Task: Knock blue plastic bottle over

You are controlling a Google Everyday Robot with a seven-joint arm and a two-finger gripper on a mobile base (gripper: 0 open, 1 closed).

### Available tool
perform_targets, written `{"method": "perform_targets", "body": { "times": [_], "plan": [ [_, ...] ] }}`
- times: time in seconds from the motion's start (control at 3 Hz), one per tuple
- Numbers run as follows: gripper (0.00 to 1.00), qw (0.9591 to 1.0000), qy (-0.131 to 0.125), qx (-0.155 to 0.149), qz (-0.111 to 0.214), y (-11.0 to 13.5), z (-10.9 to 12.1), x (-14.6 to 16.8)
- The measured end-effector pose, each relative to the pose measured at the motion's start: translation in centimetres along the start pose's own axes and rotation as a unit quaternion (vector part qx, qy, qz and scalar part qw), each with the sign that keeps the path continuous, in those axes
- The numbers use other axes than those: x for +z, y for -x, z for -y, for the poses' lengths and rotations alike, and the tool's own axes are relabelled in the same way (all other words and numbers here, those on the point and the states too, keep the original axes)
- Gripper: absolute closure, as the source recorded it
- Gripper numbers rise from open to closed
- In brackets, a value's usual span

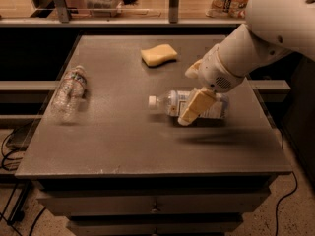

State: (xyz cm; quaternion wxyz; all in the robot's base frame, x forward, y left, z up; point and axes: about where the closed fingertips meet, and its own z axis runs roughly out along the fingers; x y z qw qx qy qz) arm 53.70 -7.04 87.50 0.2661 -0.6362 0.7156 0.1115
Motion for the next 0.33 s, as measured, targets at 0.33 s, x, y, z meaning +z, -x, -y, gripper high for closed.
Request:
{"method": "perform_targets", "body": {
  "times": [0.33],
  "plan": [
    [0.00, 1.0000, 0.000, 0.000, 0.000, 0.00, 0.00, 0.00]
  ]
}}
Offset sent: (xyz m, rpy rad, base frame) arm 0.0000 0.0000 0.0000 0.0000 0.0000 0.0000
